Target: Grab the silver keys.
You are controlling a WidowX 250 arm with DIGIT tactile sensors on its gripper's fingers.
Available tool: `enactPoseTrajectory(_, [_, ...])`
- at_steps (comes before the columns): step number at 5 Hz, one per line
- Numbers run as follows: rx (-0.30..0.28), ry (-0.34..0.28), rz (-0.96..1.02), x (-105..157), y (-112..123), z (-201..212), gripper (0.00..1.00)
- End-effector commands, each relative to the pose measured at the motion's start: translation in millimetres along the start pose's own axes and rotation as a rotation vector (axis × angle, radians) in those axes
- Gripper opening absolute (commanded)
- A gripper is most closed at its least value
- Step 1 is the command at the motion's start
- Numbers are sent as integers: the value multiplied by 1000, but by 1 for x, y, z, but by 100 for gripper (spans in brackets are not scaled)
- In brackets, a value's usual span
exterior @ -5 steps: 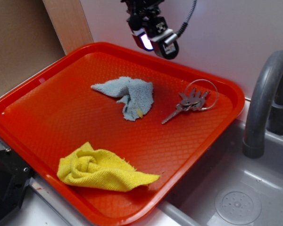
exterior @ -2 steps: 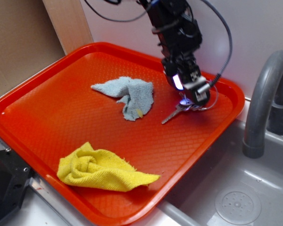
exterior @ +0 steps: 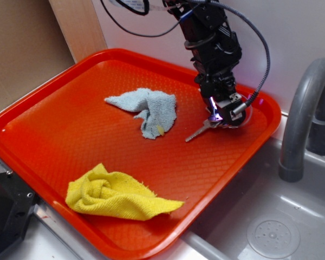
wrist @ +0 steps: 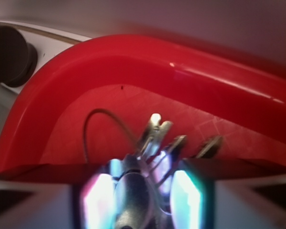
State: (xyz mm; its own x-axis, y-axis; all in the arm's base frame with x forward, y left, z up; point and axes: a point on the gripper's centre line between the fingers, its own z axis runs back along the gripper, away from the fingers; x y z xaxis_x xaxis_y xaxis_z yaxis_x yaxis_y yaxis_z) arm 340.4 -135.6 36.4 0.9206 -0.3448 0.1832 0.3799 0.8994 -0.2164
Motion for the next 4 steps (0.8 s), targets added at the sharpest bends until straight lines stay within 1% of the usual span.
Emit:
enactPoseTrajectory(1, [-16,-62,-56,1,-23,40,0])
enactPoseTrajectory(2, [45,-102,-23,-15,-19,74,0])
enactPoseTrajectory(3, [186,-133,70,-56,-5,130,0])
enactPoseTrajectory(4, [312,-46,227,-95,3,189,0])
